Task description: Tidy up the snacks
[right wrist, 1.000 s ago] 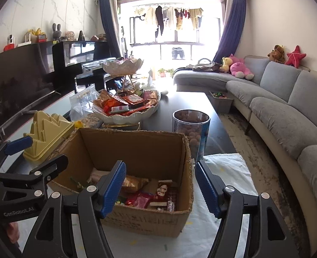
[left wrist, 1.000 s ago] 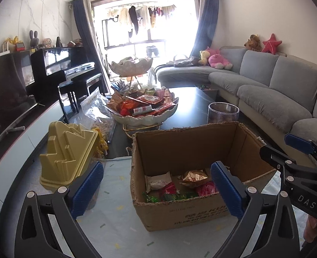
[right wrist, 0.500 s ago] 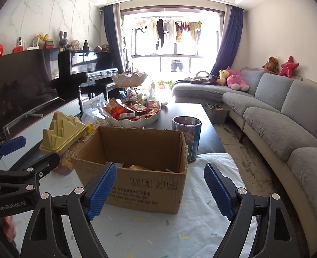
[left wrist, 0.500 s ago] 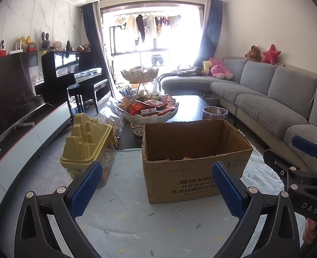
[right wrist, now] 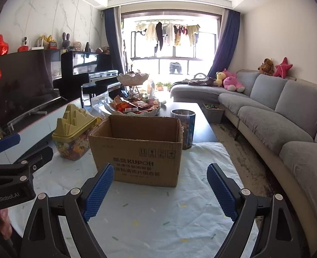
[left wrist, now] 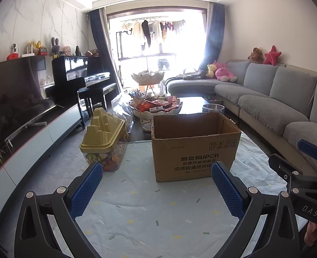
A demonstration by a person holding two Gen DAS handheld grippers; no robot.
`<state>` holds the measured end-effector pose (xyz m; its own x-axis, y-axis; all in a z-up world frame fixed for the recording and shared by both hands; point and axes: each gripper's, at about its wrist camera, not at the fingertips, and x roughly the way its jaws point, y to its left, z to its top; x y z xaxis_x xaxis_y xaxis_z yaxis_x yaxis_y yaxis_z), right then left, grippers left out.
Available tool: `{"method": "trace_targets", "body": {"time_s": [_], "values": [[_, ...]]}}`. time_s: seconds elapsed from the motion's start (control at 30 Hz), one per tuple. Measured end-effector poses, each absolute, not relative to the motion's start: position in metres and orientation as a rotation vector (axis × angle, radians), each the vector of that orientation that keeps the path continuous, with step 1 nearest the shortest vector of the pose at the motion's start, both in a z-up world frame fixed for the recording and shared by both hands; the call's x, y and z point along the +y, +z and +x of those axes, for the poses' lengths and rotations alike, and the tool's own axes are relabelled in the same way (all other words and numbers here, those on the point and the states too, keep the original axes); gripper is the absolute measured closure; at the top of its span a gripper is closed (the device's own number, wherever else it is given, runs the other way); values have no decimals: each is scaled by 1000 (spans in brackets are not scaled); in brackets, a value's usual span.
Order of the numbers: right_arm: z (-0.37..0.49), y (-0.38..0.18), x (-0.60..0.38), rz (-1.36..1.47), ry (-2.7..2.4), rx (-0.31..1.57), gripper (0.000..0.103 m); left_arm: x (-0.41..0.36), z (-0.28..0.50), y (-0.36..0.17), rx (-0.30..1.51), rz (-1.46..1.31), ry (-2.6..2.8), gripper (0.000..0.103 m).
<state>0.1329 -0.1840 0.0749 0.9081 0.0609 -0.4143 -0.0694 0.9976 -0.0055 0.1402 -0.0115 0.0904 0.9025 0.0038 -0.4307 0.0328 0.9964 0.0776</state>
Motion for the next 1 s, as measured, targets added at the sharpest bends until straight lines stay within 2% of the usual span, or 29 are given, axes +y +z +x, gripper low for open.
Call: {"method": "trace_targets", "body": {"time_s": [1.0], "values": [[43,80,-176,-25,98,363,14,-1,53,95,378,64,-16,0]]}}
